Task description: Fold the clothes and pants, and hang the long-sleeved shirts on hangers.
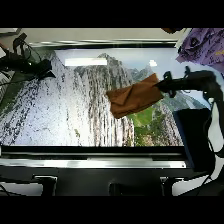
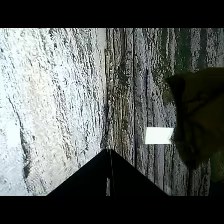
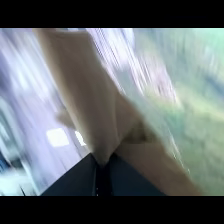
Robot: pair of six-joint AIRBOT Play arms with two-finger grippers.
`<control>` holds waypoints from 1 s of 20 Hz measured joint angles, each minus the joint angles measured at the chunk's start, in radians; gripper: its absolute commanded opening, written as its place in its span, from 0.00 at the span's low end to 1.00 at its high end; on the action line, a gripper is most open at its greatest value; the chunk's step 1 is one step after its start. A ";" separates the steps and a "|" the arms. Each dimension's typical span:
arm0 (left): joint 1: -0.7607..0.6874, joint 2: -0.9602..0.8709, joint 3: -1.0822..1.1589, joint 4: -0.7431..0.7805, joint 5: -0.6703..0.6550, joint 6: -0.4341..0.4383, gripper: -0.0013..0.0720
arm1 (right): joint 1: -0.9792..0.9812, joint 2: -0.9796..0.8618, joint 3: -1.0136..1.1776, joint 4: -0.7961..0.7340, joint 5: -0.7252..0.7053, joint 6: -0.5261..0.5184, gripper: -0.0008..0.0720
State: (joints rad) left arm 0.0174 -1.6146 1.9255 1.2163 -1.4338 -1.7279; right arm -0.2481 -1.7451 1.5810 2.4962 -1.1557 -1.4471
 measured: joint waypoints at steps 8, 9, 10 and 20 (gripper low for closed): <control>0.000 0.000 0.000 0.000 -0.038 0.000 0.04 | -0.229 0.092 0.167 -0.131 0.027 0.308 0.04; 0.000 0.000 0.000 0.000 -0.044 0.000 0.04 | -0.250 0.119 0.172 -0.172 0.033 0.358 0.04; 0.000 0.000 0.000 0.000 -0.051 0.000 0.04 | -0.268 0.145 0.175 -0.213 0.034 0.403 0.04; 0.000 0.000 0.000 -0.004 -0.070 -0.001 0.04 | -0.332 0.361 0.183 -0.517 -0.091 0.667 0.04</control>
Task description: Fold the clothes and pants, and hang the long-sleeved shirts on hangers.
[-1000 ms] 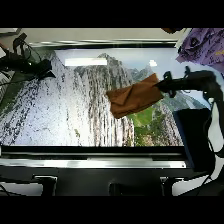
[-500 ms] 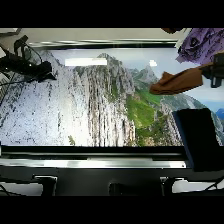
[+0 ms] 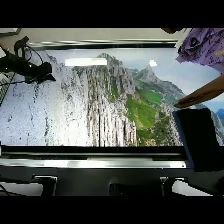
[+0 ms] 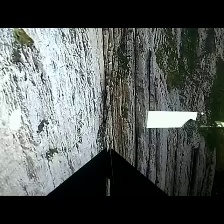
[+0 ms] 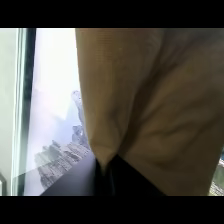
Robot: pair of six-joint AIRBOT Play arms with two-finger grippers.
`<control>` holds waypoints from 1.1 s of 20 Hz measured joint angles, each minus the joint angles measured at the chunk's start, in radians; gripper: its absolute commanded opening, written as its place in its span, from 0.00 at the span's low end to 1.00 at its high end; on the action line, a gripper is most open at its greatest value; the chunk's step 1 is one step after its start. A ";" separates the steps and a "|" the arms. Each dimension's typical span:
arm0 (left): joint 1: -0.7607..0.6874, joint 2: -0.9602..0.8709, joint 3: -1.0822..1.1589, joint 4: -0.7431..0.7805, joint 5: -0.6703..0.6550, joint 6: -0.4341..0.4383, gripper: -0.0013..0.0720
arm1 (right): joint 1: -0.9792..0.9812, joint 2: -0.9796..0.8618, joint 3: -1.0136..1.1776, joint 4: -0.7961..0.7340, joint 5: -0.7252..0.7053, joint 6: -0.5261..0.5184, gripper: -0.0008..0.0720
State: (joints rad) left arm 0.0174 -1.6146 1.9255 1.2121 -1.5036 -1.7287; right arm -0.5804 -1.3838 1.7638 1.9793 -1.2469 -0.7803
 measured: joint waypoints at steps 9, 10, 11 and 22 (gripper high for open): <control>0.000 0.000 0.000 0.000 -0.001 0.000 0.04 | -0.002 0.114 0.000 -0.143 -0.207 0.037 0.04; 0.000 0.000 0.000 0.000 -0.001 0.000 0.04 | -0.002 0.120 0.000 -0.170 -0.236 0.028 0.04; 0.000 0.000 0.000 0.000 -0.001 0.000 0.04 | -0.002 0.124 0.000 -0.202 -0.271 0.015 0.04; 0.000 0.000 0.000 0.000 0.000 0.017 0.04 | -0.002 0.337 -0.410 -0.568 -0.447 -0.166 0.05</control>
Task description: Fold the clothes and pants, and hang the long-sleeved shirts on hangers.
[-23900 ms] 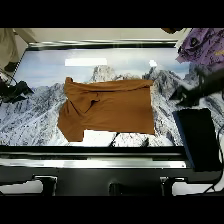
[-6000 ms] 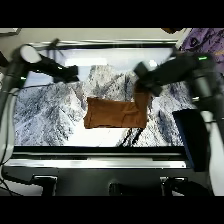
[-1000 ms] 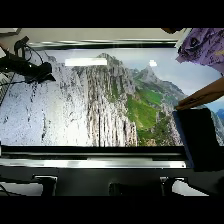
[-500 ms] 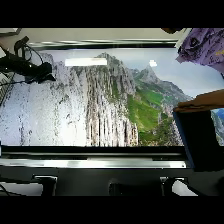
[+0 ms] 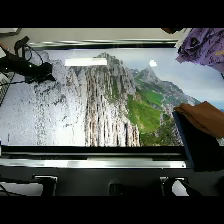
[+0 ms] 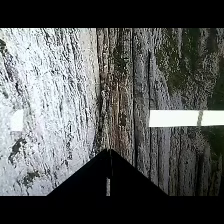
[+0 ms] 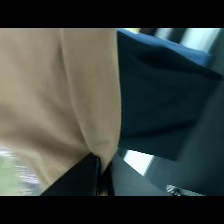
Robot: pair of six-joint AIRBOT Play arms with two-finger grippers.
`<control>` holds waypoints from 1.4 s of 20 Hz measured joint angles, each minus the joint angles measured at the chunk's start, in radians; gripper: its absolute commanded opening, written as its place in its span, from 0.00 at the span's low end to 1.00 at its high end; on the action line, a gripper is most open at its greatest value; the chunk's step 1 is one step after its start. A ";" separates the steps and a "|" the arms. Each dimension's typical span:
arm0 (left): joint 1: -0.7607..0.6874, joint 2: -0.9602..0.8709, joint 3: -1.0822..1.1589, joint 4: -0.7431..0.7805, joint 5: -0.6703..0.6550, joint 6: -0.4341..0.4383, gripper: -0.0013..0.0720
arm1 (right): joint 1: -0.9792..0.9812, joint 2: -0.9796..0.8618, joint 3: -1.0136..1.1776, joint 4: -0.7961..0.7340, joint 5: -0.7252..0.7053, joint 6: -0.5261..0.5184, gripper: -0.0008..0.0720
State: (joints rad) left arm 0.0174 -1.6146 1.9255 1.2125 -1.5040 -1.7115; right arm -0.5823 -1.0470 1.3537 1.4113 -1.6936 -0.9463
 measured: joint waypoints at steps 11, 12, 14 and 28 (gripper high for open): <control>0.000 0.000 0.000 0.000 0.000 0.002 0.04 | 0.000 0.166 -0.448 -0.171 0.058 0.072 0.05; 0.000 0.000 0.000 0.000 0.000 0.002 0.04 | 0.000 0.168 -0.462 -0.187 0.058 0.076 0.05; 0.000 0.000 0.000 0.000 0.000 0.002 0.04 | 0.000 0.170 -0.485 -0.216 0.058 0.076 0.05; 0.004 0.032 0.000 0.002 0.005 0.034 0.04 | 0.049 0.162 -0.394 0.156 0.439 -0.046 0.09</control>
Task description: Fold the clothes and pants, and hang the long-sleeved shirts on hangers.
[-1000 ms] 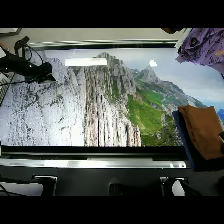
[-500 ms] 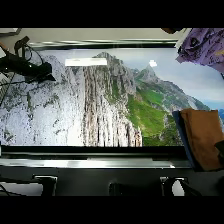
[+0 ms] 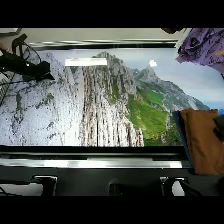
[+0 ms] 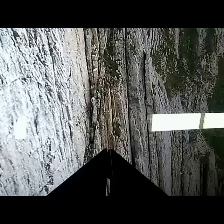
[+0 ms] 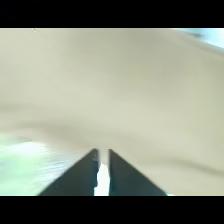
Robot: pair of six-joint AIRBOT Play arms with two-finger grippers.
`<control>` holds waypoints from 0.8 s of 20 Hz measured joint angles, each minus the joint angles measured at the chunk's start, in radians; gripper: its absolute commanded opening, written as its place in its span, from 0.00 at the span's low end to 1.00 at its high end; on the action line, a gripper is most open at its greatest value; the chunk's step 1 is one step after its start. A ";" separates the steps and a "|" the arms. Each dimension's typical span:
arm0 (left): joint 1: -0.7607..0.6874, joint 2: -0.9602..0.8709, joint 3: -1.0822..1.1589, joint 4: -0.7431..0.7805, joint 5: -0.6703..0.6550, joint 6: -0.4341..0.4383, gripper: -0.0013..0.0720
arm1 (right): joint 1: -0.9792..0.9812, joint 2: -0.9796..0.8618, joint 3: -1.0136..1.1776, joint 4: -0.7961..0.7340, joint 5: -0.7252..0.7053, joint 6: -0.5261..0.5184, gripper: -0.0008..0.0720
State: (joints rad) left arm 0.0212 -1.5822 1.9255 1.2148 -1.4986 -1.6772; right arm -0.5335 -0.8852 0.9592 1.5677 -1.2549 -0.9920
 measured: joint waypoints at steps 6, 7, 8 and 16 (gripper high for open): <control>-0.021 0.154 -0.181 0.079 0.081 0.081 0.04 | 0.449 -0.146 0.027 0.198 0.221 -0.273 0.05; -0.025 0.201 -0.257 0.093 0.116 0.083 0.04 | 0.528 -0.171 0.029 0.194 0.246 -0.296 0.05; -0.029 0.250 -0.336 0.105 0.151 0.087 0.04 | 0.604 -0.194 0.030 0.187 0.273 -0.317 0.05; -0.036 0.431 -0.611 0.142 0.255 0.100 0.04 | 0.848 -0.249 0.032 0.121 0.415 -0.370 0.05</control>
State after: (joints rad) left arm -0.0151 -1.1507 1.3148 1.3567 -1.2438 -1.5768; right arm 0.3141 -1.1339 0.9909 1.6890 -0.8398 -1.3621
